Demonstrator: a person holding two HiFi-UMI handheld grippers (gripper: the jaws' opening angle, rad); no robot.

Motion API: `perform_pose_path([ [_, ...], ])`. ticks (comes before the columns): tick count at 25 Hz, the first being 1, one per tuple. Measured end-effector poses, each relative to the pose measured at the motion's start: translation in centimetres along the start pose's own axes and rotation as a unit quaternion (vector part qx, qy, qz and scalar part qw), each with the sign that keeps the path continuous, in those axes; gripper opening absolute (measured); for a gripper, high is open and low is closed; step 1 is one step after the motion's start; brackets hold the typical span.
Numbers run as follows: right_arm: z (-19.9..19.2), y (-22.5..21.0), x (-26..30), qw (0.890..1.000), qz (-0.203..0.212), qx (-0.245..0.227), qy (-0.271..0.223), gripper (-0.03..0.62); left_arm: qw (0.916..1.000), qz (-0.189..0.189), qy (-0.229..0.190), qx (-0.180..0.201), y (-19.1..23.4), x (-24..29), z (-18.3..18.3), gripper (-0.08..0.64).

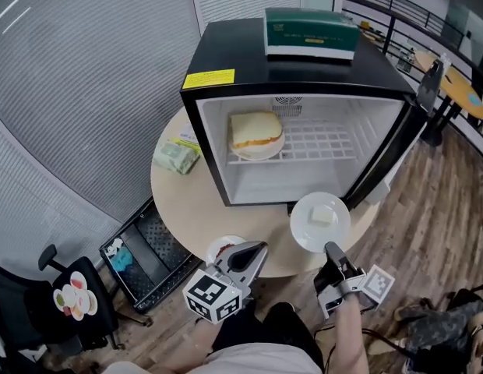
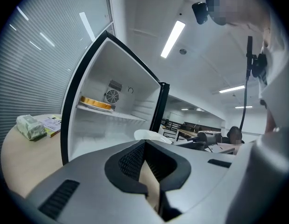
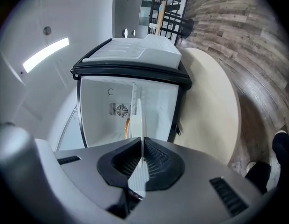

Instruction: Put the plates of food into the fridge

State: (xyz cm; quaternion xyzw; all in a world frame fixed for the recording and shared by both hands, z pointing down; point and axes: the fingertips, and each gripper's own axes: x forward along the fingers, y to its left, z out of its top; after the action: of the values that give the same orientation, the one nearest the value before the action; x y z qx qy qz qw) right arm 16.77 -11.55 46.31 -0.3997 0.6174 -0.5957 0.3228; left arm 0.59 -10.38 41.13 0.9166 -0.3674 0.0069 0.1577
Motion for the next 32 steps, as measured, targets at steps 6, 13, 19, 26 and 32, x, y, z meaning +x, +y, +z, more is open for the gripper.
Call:
perform_pose_path([
  [6,1.1,2.0,0.9,1.000,0.005,0.013,-0.020,0.018,0.9999,-0.008,-0.007,0.002,1.4,0.3,1.5,0.005],
  [13,3.9,4.5,3.9,0.999,0.013,-0.014,-0.037,0.018,0.9995,-0.023,-0.018,-0.007,1.9,0.9,2.5,0.005],
  [19,6.4,6.0,7.7,0.998,0.014,-0.032,-0.053,0.018,0.9994,-0.018,-0.029,-0.009,3.2,1.0,3.1,0.005],
  [26,8.1,5.6,11.9,0.998,-0.008,-0.010,-0.059,0.018,0.9989,-0.002,-0.045,-0.008,5.3,1.3,4.6,0.005],
  [32,9.4,5.8,14.4,0.997,-0.028,-0.009,-0.072,0.018,0.9985,0.009,-0.051,-0.015,6.9,2.0,5.1,0.005],
])
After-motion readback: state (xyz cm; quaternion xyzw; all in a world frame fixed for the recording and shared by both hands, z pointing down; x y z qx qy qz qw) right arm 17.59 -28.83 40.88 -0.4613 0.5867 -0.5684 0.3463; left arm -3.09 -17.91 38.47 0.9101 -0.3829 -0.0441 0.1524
